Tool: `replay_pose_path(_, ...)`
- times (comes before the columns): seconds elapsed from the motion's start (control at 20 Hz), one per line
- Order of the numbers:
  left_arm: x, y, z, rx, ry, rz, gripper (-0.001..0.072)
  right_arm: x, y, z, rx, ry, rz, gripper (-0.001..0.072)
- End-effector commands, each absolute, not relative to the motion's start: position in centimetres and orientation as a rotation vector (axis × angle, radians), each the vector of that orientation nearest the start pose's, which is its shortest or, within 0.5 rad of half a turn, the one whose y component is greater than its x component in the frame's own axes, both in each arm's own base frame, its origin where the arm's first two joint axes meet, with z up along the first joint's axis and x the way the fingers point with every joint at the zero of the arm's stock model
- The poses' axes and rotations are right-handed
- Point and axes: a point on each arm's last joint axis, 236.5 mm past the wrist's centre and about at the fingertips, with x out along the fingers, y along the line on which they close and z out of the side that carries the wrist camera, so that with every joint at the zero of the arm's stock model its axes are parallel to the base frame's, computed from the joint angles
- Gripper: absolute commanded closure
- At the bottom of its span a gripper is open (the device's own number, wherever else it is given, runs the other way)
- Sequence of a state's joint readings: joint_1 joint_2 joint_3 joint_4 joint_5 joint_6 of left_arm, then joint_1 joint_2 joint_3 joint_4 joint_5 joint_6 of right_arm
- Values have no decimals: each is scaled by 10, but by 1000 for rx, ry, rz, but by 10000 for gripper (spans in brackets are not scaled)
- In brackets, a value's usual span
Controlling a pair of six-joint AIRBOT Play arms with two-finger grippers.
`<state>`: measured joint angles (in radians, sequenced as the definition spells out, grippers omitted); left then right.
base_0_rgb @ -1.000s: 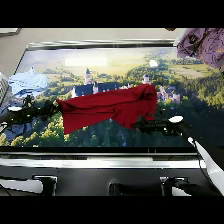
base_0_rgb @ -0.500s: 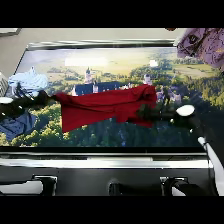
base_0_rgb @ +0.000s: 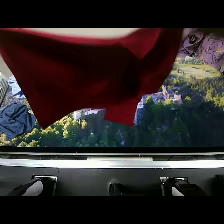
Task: Fold the clothes and pants, and hang the long-sleeved shirts on hangers.
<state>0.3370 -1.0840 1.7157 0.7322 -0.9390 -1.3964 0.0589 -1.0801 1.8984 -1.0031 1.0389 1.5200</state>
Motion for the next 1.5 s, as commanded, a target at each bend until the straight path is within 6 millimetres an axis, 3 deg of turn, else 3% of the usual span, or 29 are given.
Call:
replay_pose_path(0.0,326,-2,488,-327,20,-145,694,268,107,546,244,-23,464,687)
replay_pose_path(0.1,282,1,502,-303,-19,-67,694,222,98,561,268,-74,444,687)
replay_pose_path(0.15,264,3,504,-293,-28,-35,694,209,94,564,274,-87,428,687)
replay_pose_path(0.3,236,3,495,-247,6,15,694,186,76,576,306,-148,366,687)
replay_pose_path(0.4,238,4,484,-246,50,21,694,196,67,575,338,-142,324,687)
replay_pose_path(0.5,255,10,469,-260,106,26,694,234,58,553,395,-45,262,687)
replay_pose_path(0.6,289,20,434,-289,225,32,694,294,55,508,408,124,201,687)
replay_pose_path(0.7,337,29,380,-315,378,21,694,370,60,442,405,314,161,687)
replay_pose_path(0.9,443,30,249,-337,661,-24,694,511,67,297,381,577,109,685)
replay_pose_path(1.0,495,32,182,-369,746,-17,694,561,72,219,407,684,90,686)
replay_pose_path(1.15,548,33,88,-401,832,5,694,601,91,115,489,838,98,685)
replay_pose_path(1.25,562,25,34,-419,905,5,694,608,104,59,551,939,109,685)
replay_pose_path(1.35,566,16,-6,-436,972,-2,693,607,115,18,602,1026,118,684)
replay_pose_path(1.45,566,5,-29,-469,1014,-14,692,602,122,-6,631,1088,124,675)
